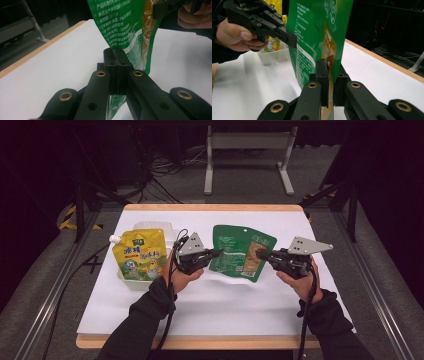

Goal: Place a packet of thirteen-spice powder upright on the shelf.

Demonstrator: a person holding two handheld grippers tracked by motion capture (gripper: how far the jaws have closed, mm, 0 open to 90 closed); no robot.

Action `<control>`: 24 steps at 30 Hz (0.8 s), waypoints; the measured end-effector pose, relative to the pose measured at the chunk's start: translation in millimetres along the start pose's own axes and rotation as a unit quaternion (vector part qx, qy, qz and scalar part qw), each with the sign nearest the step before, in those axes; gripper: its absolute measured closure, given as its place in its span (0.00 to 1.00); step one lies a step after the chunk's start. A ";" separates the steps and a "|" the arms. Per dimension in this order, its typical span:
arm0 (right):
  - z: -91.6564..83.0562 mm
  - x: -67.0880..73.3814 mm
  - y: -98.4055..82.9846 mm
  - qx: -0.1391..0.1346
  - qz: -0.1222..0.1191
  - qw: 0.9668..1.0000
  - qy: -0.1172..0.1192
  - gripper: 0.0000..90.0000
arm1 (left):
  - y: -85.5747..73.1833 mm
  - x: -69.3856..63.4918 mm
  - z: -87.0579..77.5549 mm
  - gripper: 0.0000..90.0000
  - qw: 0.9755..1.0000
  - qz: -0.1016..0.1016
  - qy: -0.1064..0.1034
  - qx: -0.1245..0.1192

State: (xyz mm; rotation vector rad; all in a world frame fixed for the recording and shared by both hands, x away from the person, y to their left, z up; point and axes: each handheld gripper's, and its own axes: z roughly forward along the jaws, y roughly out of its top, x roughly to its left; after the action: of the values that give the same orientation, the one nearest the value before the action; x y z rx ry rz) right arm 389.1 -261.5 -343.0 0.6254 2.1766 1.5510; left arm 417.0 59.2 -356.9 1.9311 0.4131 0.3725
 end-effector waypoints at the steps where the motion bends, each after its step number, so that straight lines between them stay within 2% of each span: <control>1: 0.6 -0.3 0.7 -0.001 0.001 1.000 0.002 0.95 | 0.3 0.1 -0.8 1.00 1.000 -0.004 -0.001 0.000; 5: 4.7 -1.8 3.9 -0.004 0.007 1.000 0.007 0.92 | 2.1 1.0 -4.2 1.00 1.000 0.002 0.003 0.000; 9: 9.6 -2.3 6.3 -0.004 0.009 1.000 0.012 0.96 | 3.6 3.6 -7.0 1.00 1.000 0.005 0.008 0.004; 16: 19.3 2.7 15.3 -0.007 -0.004 1.000 0.003 0.99 | 11.0 12.3 -16.9 0.98 1.000 0.001 0.012 0.018; 19: 23.9 5.3 19.2 -0.012 -0.005 1.000 0.004 1.00 | 15.4 17.0 -23.7 0.97 1.000 0.006 0.023 0.020; 24: 31.4 8.9 25.5 -0.023 -0.007 1.000 0.000 1.00 | 19.0 24.8 -32.5 0.94 0.999 -0.002 0.029 0.027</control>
State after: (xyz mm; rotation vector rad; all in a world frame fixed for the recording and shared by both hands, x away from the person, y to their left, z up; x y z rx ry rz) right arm 402.5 -224.9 -329.0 0.5935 2.1351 1.5895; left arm 427.0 89.8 -325.5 1.9749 0.4691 0.4198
